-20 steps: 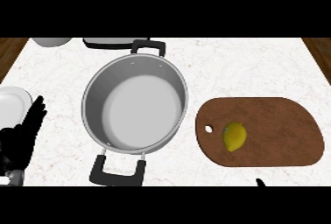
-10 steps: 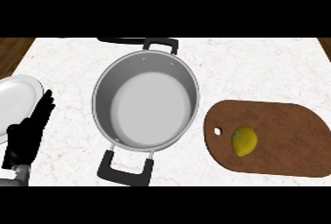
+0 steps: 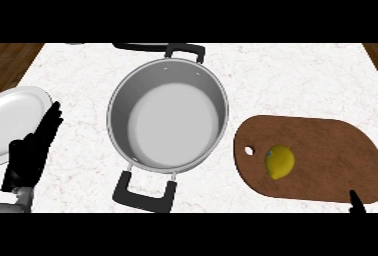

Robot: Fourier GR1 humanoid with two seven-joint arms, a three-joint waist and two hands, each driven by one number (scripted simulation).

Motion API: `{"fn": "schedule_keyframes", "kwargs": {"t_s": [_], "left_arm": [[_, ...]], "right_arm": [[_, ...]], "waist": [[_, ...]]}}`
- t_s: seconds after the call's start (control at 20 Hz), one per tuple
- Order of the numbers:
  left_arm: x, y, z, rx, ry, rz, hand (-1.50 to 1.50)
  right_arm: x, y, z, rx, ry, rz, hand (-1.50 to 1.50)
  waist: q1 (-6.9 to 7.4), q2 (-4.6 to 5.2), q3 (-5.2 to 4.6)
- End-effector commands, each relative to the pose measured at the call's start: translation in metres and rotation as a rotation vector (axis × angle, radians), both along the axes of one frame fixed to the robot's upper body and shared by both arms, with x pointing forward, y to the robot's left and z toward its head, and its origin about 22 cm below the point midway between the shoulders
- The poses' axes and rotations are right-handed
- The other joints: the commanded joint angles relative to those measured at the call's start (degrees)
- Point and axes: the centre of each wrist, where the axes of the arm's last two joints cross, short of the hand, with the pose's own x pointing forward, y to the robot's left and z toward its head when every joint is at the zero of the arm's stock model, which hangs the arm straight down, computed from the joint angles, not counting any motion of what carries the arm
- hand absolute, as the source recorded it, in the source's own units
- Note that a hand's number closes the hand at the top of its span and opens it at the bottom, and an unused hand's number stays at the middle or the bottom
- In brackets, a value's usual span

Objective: Pick the lemon from the cutting board and place it in the pot

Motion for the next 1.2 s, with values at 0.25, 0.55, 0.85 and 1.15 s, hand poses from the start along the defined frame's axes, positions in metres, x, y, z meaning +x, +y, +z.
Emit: {"fn": "schedule_keyframes", "kwargs": {"t_s": [0.25,0.55,0.85,1.15], "left_arm": [[-0.003,0.000,-0.006,-0.019,0.025,0.020,0.00],[0.001,0.003,-0.010,-0.015,0.007,0.033,0.00],[-0.012,0.004,-0.011,-0.030,0.020,0.032,0.00],[0.000,0.013,0.000,-0.009,0.020,0.050,0.00]], "right_arm": [[0.085,0.021,0.038,0.003,0.200,0.042,-1.50],[0.110,0.026,0.022,0.023,0.281,0.082,-1.50],[0.137,0.038,0.023,0.046,0.292,0.095,-1.50],[0.147,0.027,0.017,0.036,0.318,0.083,-1.50]], "waist": [[-0.88,-0.62,0.18],[-2.38,-0.77,0.29],[-2.27,-1.00,0.31],[-3.17,-1.00,0.31]]}}
